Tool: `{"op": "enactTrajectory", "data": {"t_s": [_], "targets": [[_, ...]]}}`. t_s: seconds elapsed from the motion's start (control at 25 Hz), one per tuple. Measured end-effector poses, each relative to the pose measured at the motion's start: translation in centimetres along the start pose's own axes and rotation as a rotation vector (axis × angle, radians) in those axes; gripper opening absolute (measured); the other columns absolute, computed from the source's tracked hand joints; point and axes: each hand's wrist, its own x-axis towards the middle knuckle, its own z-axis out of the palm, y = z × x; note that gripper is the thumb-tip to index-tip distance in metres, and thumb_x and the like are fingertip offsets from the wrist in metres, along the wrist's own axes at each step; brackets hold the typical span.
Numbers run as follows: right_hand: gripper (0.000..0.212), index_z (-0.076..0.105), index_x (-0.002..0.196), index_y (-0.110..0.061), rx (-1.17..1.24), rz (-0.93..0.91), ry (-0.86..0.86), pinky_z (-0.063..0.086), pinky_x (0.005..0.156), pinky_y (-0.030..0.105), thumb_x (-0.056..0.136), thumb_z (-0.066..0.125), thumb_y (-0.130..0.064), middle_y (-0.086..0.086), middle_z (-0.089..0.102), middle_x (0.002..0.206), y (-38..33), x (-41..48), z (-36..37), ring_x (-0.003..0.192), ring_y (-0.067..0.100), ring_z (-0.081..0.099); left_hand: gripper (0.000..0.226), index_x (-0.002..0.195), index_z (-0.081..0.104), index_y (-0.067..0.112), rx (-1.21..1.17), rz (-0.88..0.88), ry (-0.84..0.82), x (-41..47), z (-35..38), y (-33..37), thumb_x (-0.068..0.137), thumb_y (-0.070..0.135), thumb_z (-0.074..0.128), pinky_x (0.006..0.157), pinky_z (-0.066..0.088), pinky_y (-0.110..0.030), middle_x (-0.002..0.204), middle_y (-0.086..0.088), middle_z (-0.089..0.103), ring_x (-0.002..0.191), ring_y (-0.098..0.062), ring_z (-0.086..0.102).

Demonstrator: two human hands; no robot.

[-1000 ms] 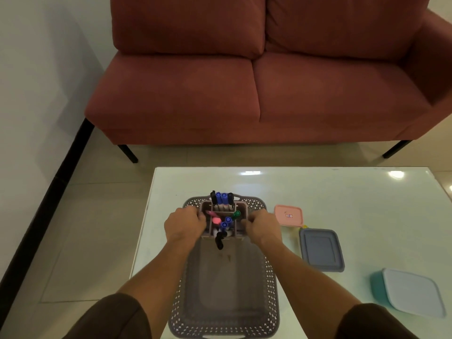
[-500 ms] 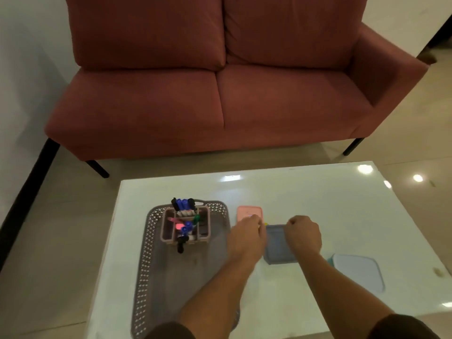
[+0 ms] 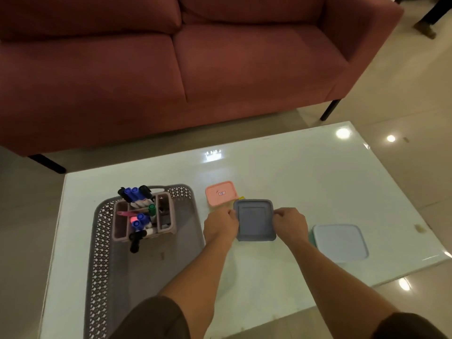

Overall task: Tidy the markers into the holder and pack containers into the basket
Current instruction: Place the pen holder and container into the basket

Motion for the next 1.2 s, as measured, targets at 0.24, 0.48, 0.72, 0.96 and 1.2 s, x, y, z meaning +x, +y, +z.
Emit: {"op": "enactTrajectory", "data": {"t_s": [0.24, 0.48, 0.72, 0.96, 1.2], "targets": [[0.027, 0.077, 0.083, -0.009, 0.110, -0.061, 0.064, 0.051, 0.067, 0.034, 0.095, 0.059, -0.025, 0.009, 0.074, 0.078, -1.1, -1.6, -1.8, 0.079, 0.029, 0.067, 0.034, 0.098, 0.070, 0.016, -0.061, 0.099, 0.053, -1.5, -1.8, 0.6, 0.100, 0.034, 0.041, 0.068, 0.043, -0.031, 0.099, -0.012, 0.070, 0.091, -0.034, 0.063], [0.021, 0.079, 0.088, -0.010, 0.294, -0.191, 0.149, 0.050, 0.069, 0.031, 0.094, 0.065, -0.025, 0.003, 0.074, 0.078, -5.7, -7.4, -4.5, 0.079, 0.026, 0.067, 0.032, 0.089, 0.072, 0.023, -0.295, 0.249, 0.162, -5.5, -9.0, -1.1, 0.096, 0.042, 0.047, 0.065, 0.057, -0.037, 0.078, 0.001, 0.071, 0.070, -0.022, 0.067], [0.024, 0.077, 0.079, -0.009, 0.180, -0.383, 0.051, 0.035, 0.060, 0.029, 0.093, 0.067, -0.026, 0.012, 0.073, 0.075, -11.0, -15.2, 0.7, 0.067, 0.027, 0.058, 0.023, 0.101, 0.077, 0.021, -0.264, 0.125, 0.291, -10.4, -16.7, -9.4, 0.095, 0.032, 0.058, 0.073, 0.053, -0.029, 0.092, 0.000, 0.075, 0.085, -0.021, 0.068], [0.021, 0.082, 0.095, -0.014, 0.127, -0.289, -0.060, 0.041, 0.069, 0.023, 0.092, 0.069, -0.030, 0.007, 0.078, 0.089, -10.3, -19.7, 6.6, 0.073, 0.020, 0.060, 0.015, 0.085, 0.072, 0.023, -0.338, -0.018, 0.146, -13.2, -16.4, -18.0, 0.095, 0.026, 0.062, 0.060, 0.062, -0.037, 0.079, -0.004, 0.075, 0.066, -0.023, 0.073], [0.022, 0.081, 0.100, -0.015, 0.020, -0.243, -0.122, 0.043, 0.070, 0.024, 0.095, 0.067, -0.031, 0.005, 0.077, 0.093, -9.9, -19.0, 9.8, 0.073, 0.017, 0.057, 0.021, 0.091, 0.075, 0.021, -0.182, -0.079, 0.032, -10.4, -13.7, -21.3, 0.096, 0.028, 0.056, 0.081, 0.056, -0.033, 0.085, -0.001, 0.075, 0.082, -0.022, 0.071]]}}
